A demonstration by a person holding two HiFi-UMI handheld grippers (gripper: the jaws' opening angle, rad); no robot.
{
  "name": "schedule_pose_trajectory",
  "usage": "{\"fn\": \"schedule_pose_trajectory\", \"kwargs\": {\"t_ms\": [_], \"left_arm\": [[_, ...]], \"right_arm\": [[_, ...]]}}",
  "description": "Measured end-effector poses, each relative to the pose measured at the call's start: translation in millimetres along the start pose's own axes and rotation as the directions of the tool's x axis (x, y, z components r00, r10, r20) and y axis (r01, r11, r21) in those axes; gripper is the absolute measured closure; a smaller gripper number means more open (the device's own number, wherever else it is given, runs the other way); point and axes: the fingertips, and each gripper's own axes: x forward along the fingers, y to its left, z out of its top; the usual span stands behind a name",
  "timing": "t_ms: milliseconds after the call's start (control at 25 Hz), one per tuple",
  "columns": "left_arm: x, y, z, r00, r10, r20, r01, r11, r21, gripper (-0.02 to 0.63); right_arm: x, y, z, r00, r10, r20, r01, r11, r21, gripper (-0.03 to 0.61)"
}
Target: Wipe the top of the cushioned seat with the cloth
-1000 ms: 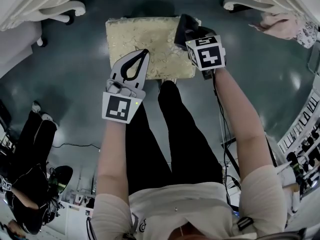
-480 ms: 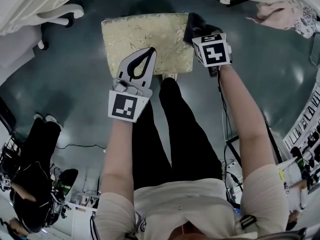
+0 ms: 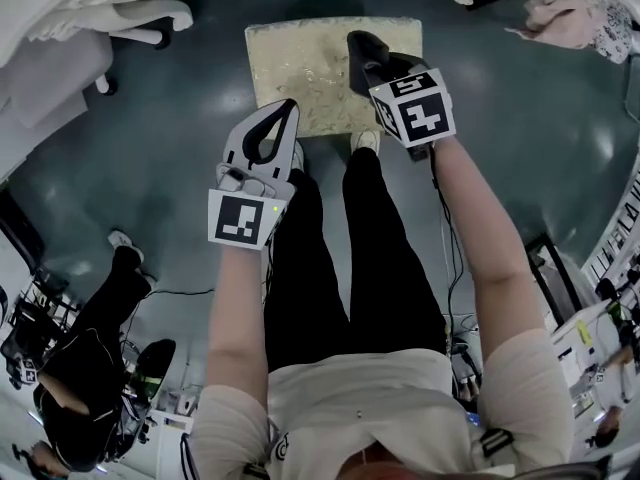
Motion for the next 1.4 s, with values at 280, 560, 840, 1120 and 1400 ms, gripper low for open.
{"fn": "schedule_pose_trajectory", "kwargs": {"t_ms": [280, 560, 840, 1120, 1400], "left_arm": [[-56.7, 48.7, -11.3, 1.000, 0.011, -0.009, -0.011, 1.000, 0.015, 0.603], [-93.8, 88.7, -21.6, 0.999, 0.035, -0.026, -0.035, 0.999, 0.006, 0.603], [-105.6, 103.9, -38.9, 0.999, 0.026, -0.026, -0.027, 0.999, -0.045, 0.603], [-88.9, 98.5, -38.3, 0.999, 0.005, -0.033, -0.006, 1.000, -0.030, 0.603], [-69.3, 79.1, -40.6, 0.999, -0.001, -0.046, -0.002, 0.998, -0.055, 0.603]], "right_arm": [[36.0, 98.7, 8.1, 0.998, 0.065, -0.003, -0.065, 0.998, 0.017, 0.500], [70.2, 158.8, 28.4, 0.995, 0.101, -0.017, -0.101, 0.995, -0.002, 0.501], [94.9, 170.3, 24.7, 0.996, 0.084, -0.036, -0.083, 0.996, 0.014, 0.501], [93.8, 151.6, 19.2, 0.996, 0.073, -0.046, -0.073, 0.997, 0.011, 0.500], [81.1, 124.8, 1.5, 0.996, 0.063, -0.059, -0.063, 0.998, 0.011, 0.499]]}}
